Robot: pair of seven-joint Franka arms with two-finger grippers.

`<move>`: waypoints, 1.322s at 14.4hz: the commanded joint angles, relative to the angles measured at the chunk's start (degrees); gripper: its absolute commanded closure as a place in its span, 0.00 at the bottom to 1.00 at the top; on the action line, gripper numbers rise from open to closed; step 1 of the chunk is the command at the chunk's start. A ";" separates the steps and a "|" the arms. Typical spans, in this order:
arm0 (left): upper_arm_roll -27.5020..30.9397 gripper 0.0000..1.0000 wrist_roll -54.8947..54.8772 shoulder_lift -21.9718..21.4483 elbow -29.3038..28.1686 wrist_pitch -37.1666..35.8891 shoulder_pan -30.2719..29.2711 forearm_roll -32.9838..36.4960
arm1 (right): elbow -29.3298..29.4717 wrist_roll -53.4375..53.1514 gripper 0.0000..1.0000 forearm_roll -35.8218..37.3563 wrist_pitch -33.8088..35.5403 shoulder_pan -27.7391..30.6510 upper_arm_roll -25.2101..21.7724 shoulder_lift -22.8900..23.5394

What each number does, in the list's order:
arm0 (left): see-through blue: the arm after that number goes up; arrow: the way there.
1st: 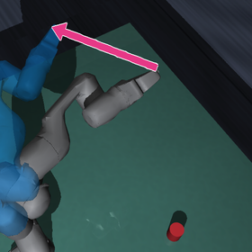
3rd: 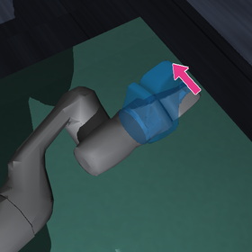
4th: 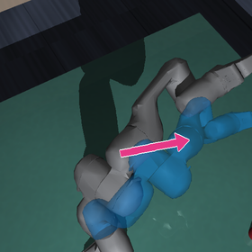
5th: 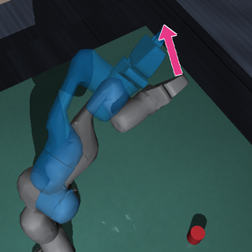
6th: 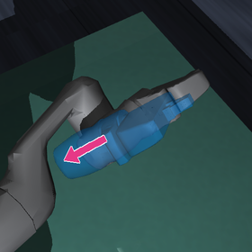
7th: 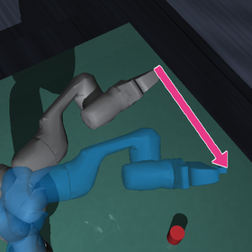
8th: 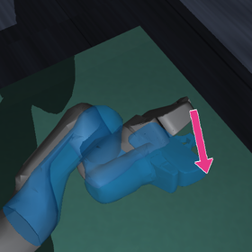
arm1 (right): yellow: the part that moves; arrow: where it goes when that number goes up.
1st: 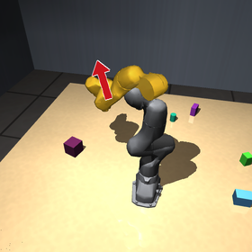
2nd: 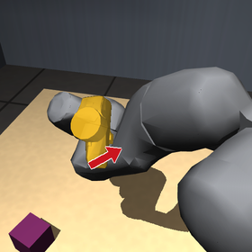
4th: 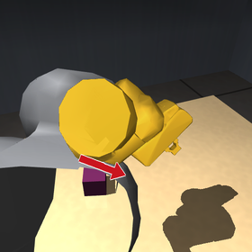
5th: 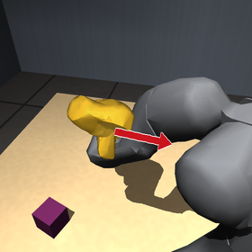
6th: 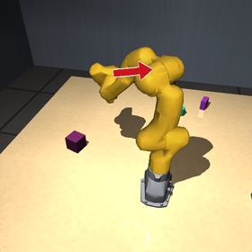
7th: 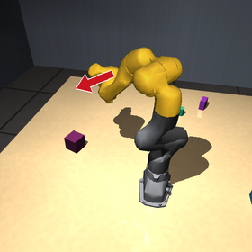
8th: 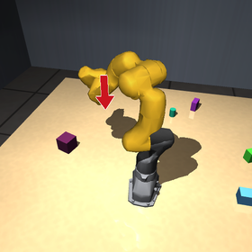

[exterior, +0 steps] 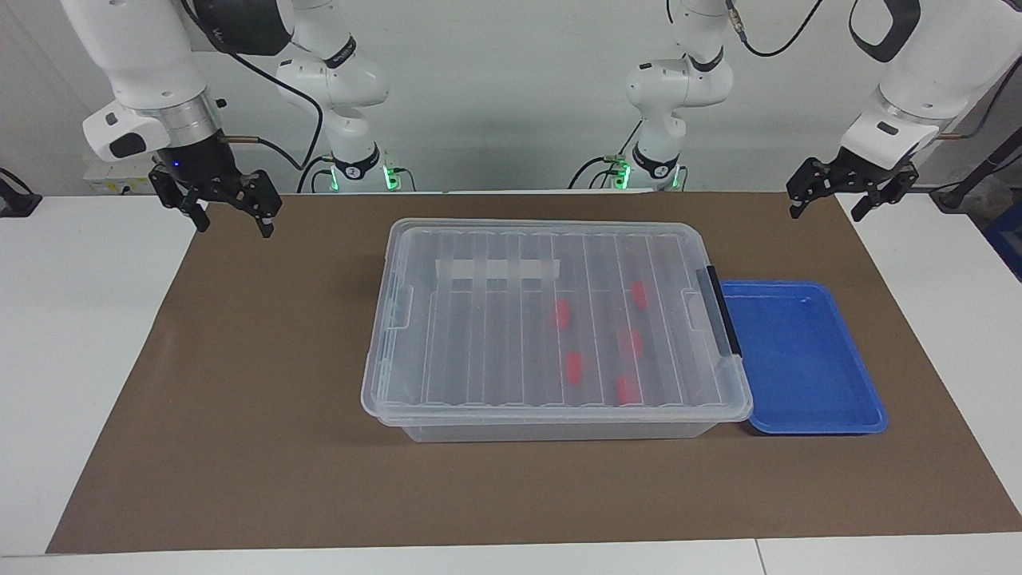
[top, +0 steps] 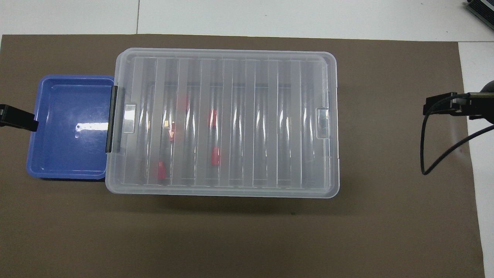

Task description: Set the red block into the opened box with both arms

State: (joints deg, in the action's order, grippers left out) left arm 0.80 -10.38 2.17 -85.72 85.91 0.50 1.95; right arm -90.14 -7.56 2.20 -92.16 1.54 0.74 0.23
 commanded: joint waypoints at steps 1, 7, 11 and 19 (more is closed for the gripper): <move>-0.01 0.00 -0.08 -0.76 -0.41 -0.21 0.03 1.04 | 0.75 0.27 0.00 0.08 3.21 1.54 0.49 0.03; 0.07 0.00 0.01 -0.76 -0.41 -0.21 0.03 1.04 | -2.05 -0.70 0.00 -0.18 4.70 1.72 0.58 -1.63; -0.01 0.00 0.01 -0.85 -0.41 -0.21 0.03 1.04 | -3.29 0.09 0.00 -0.18 3.66 1.71 0.67 -2.52; 0.07 0.00 0.01 -0.76 -0.41 -0.13 0.03 1.04 | -3.29 0.27 0.00 -0.18 3.92 1.36 1.11 -2.69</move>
State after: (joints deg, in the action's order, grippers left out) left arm 0.81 -10.38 2.14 -85.72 85.91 0.50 1.95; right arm -91.65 -7.56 2.20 -87.74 2.59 1.28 -0.95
